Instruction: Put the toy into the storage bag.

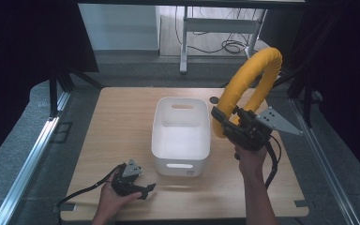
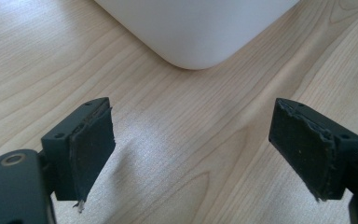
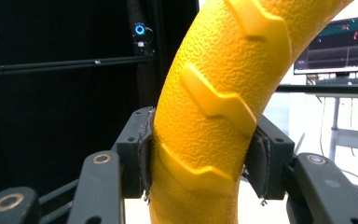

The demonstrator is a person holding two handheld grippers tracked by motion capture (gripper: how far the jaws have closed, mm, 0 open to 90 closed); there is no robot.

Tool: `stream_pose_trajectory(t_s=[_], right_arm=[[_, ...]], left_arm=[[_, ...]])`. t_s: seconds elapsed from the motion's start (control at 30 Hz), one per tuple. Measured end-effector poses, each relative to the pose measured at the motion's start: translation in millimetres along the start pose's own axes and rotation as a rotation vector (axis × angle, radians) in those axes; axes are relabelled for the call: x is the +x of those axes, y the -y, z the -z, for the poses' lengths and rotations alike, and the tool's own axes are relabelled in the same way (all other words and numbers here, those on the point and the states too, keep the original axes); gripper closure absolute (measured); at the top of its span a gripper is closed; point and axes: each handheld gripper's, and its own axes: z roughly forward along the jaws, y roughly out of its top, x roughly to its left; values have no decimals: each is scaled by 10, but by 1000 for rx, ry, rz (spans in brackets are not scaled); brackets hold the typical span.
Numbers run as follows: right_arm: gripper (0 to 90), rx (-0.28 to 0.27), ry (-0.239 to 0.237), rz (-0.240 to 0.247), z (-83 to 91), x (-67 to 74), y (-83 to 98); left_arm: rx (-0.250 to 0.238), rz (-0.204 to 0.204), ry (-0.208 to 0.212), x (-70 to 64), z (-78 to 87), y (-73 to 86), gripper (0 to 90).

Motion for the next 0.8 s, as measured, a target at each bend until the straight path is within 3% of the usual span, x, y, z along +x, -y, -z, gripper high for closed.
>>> stream_pose_trajectory(t_s=[0.57, 0.8], right_arm=[[484, -15, -100, 38, -397, 361, -265], [484, -10, -156, 40, -541, 531, -277]], left_arm=[[-3, -7, -5, 15, 31, -3, 144], [-11, -5, -7, 16, 34, 0, 144]])
